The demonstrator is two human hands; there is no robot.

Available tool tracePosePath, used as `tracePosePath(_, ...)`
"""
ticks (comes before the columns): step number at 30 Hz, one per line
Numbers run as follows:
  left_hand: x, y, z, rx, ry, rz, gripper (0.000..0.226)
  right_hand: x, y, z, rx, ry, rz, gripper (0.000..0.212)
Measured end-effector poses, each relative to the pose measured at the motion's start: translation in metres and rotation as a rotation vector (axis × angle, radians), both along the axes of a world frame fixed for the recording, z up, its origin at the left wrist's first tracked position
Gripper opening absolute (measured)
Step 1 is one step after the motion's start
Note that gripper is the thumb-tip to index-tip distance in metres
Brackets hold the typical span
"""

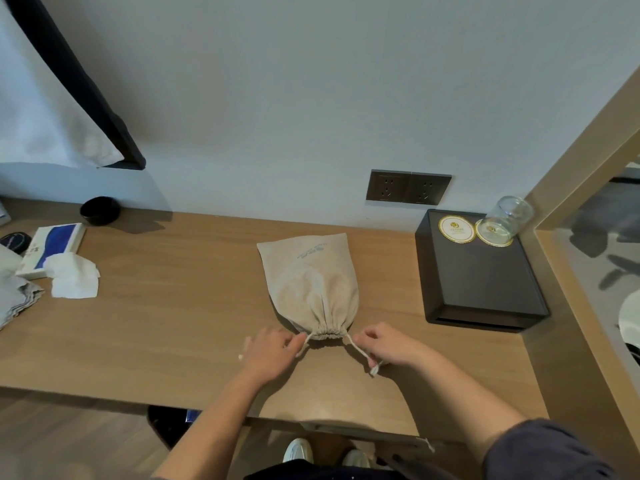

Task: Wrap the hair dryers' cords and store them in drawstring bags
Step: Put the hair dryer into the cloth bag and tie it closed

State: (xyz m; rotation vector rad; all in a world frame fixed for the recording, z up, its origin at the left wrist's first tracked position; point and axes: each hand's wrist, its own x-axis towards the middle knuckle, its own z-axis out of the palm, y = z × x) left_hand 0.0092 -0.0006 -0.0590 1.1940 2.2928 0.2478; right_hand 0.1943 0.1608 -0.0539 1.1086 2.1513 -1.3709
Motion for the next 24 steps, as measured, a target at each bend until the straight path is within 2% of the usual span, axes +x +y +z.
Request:
tracePosePath(2,0.008,0.006,0.006,0.094,-0.176,0.078,0.050,-0.010,-0.005,0.004,-0.045,0.078,-0.038,0.046)
tracePosePath(4,0.016,0.012,0.016,0.182,-0.454,0.190,0.045,-0.018,-0.008,0.006,-0.161,0.163,-0.154,0.048)
tracePosePath(5,0.018,0.015,0.021,0.194,-0.514,0.218,0.043,-0.020,-0.009,0.008,-0.228,0.175,-0.230,0.047)
tracePosePath(7,0.020,0.019,0.026,0.182,-0.483,0.240,0.040,-0.024,-0.015,0.012,-0.262,0.152,-0.308,0.042)
tracePosePath(10,0.018,0.024,0.036,0.202,-0.304,0.295,0.042,-0.030,-0.018,0.018,0.001,0.155,-0.302,0.039)
tracePosePath(12,0.019,0.029,0.051,0.303,-0.266,0.332,0.047,-0.036,-0.019,0.033,0.071,0.270,-0.385,0.036)
tracePosePath(16,0.021,0.041,0.098,0.589,-0.347,0.411,0.053,-0.048,-0.016,0.084,0.069,0.563,-0.515,0.032)
tracePosePath(20,0.015,0.054,0.139,0.795,-0.510,0.557,0.051,-0.054,-0.013,0.127,0.075,0.726,-0.552,0.033)
tracePosePath(22,0.012,0.055,0.150,0.847,-0.598,0.592,0.051,-0.054,-0.014,0.141,0.030,0.764,-0.556,0.038)
tracePosePath(24,0.012,0.054,0.157,0.871,-0.683,0.610,0.051,-0.052,-0.017,0.151,-0.019,0.793,-0.540,0.055)
